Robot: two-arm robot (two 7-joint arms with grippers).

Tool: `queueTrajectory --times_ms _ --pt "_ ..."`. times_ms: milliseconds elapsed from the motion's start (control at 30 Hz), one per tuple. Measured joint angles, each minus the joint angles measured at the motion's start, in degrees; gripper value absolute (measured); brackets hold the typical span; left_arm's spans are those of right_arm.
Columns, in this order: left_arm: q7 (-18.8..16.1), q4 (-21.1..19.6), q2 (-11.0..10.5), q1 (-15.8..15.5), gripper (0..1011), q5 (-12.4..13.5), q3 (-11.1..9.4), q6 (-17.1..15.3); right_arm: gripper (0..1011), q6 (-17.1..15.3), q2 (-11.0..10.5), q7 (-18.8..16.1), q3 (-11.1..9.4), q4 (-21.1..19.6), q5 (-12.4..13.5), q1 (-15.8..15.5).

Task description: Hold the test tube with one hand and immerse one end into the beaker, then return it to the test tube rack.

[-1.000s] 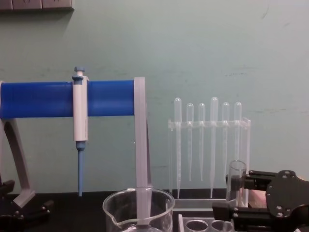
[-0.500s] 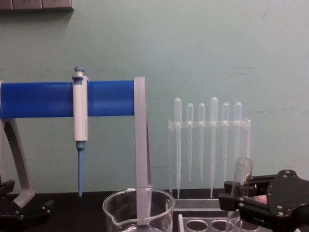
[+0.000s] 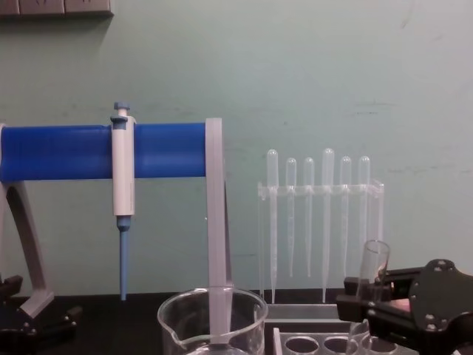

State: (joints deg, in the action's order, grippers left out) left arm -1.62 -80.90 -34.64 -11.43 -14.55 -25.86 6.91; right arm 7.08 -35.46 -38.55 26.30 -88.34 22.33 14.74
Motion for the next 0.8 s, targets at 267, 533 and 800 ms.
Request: queueTrajectory --times_ms 267,533,800 --pt "0.0 0.0 0.0 0.0 1000 0.0 0.0 0.0 224 -1.81 -1.76 0.01 -1.14 -3.4 0.72 -0.26" --pt "0.0 0.0 0.0 0.0 1000 0.0 0.0 0.0 224 -7.7 -3.84 0.04 -2.12 -7.96 3.84 -0.2" --pt "0.0 0.0 0.0 0.0 1000 0.0 0.0 0.0 224 -12.84 -6.28 1.27 -3.29 -12.92 7.24 0.33"
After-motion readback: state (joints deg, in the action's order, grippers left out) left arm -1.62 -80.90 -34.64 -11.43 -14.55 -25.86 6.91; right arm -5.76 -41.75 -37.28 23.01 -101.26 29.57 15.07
